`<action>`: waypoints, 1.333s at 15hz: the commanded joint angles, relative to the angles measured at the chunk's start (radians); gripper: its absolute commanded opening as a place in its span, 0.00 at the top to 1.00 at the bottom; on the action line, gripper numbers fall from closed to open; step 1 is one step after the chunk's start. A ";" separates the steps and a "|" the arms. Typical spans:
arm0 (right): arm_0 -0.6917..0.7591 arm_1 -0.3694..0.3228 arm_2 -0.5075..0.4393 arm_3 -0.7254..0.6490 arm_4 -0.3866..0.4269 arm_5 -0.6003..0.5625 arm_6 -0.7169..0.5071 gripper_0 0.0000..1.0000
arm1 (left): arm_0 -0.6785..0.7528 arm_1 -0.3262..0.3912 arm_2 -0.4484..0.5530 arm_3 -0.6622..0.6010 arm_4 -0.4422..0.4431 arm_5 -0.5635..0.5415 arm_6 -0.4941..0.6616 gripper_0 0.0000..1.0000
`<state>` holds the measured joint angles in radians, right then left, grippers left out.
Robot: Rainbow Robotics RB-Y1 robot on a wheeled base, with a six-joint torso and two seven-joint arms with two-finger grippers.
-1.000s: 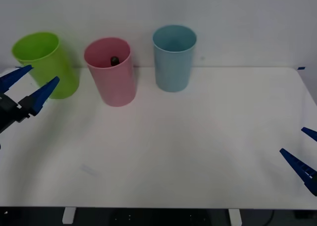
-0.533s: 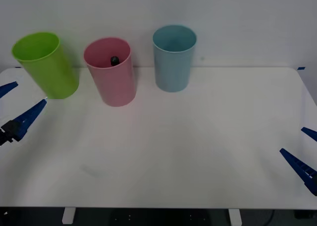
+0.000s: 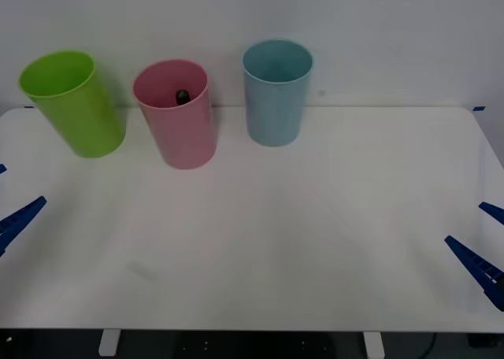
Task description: Grasp the object on the table and drop it into the matching bin: aluminum can to the light blue bin, PET bottle to the pink bin.
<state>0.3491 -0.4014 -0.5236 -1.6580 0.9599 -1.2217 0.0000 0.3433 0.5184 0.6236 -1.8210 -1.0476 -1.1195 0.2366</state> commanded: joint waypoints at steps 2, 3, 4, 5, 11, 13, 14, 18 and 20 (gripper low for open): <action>0.000 0.000 0.000 0.000 0.000 0.000 0.000 0.00 | 0.085 0.002 0.013 0.000 0.018 -0.020 -0.008 0.00; 0.000 0.000 0.000 0.000 0.000 0.000 0.000 0.00 | 0.109 0.002 0.018 -0.001 0.024 -0.022 -0.008 0.00; 0.000 0.000 0.000 0.000 0.000 0.000 0.000 0.00 | 0.135 0.002 0.021 0.000 0.026 -0.026 -0.013 0.00; 0.000 0.000 0.000 0.000 0.000 0.000 0.000 0.00 | 0.157 0.002 0.024 0.000 0.032 -0.031 -0.013 0.00; 0.000 0.000 0.000 0.000 0.000 0.000 0.000 0.00 | 0.269 0.002 0.022 0.000 0.044 -0.048 -0.037 0.00; 0.000 0.000 0.000 0.000 0.000 0.000 0.000 0.00 | 0.286 0.002 0.015 0.000 0.052 -0.048 -0.039 0.00; 0.000 0.000 0.000 0.000 0.000 0.000 0.000 0.00 | 0.289 0.002 0.010 0.002 0.055 -0.049 -0.039 0.00; 0.000 0.000 0.000 0.000 0.000 0.000 0.000 0.00 | 0.290 0.002 -0.007 0.005 0.055 -0.048 -0.034 0.00; 0.000 0.000 0.000 0.000 0.000 0.000 0.000 0.00 | 0.290 0.002 -0.007 0.005 0.055 -0.048 -0.034 0.00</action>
